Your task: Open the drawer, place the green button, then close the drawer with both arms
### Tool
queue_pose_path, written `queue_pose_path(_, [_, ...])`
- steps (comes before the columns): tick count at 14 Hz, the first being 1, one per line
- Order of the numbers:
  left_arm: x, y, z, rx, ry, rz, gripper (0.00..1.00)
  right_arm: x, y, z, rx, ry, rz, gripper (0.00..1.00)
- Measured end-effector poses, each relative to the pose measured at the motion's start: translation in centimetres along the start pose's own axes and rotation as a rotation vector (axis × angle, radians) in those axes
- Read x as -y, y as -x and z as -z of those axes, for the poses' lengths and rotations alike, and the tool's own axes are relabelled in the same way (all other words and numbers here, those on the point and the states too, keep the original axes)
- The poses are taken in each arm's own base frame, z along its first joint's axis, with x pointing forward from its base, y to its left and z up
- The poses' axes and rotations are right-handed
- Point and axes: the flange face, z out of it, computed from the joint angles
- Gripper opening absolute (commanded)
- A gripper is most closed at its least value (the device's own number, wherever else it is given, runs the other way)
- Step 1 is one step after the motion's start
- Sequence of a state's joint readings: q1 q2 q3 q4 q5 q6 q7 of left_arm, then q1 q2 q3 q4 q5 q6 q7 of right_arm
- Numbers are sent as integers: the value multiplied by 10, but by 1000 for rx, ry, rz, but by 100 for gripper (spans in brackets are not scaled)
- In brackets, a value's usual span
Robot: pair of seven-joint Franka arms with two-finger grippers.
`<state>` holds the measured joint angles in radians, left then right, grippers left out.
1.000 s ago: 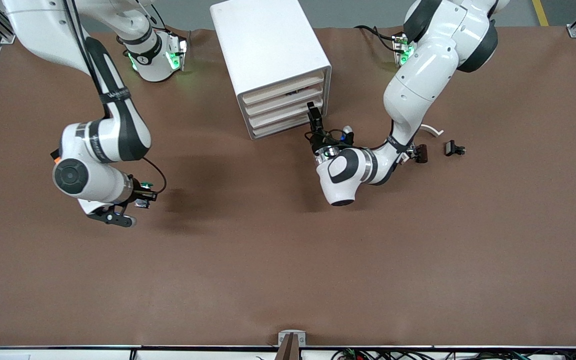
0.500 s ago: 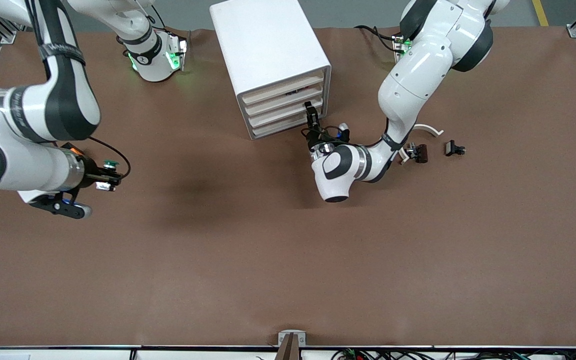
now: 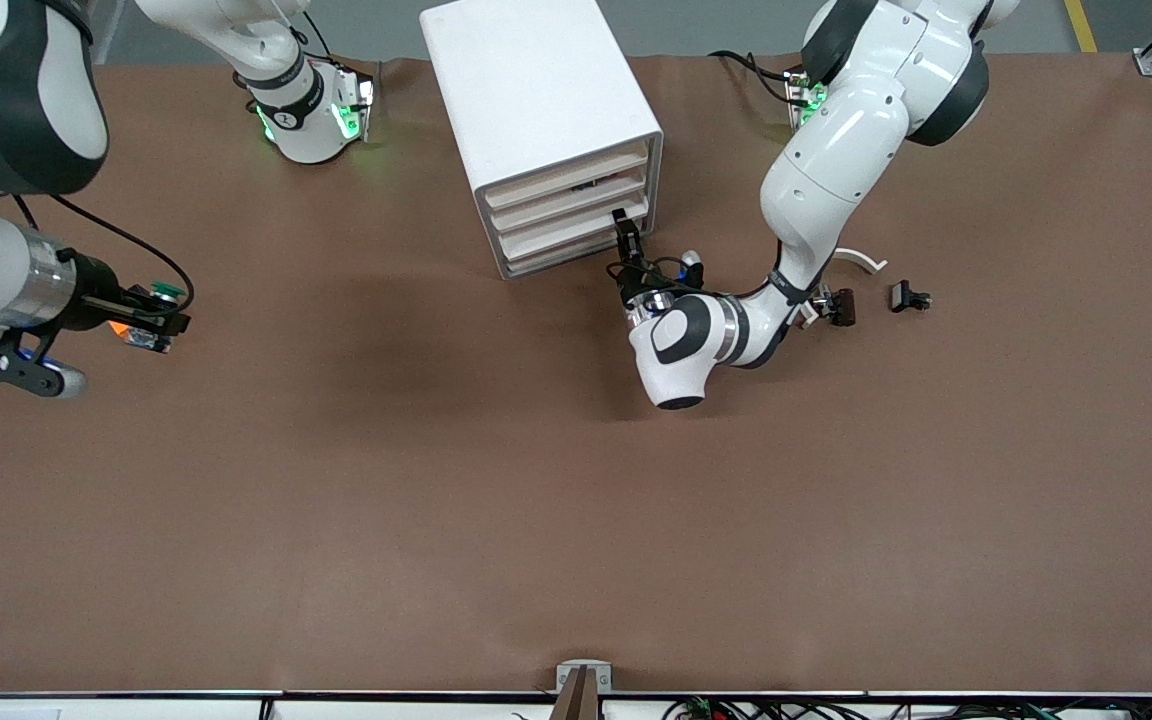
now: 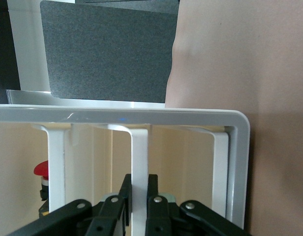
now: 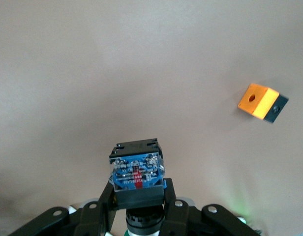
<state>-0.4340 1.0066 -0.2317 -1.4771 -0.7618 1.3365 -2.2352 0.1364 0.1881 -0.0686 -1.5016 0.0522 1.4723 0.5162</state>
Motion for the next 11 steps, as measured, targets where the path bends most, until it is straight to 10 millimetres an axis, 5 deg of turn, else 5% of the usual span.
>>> queue_pose_path(4, [-5, -11, 21, 37, 14, 16, 8, 31, 16, -10, 12, 7, -49, 0])
queue_pose_path(11, [-5, -28, 58, 103, 32, 15, 13, 56, 30, -17, 13, 4, -131, 0])
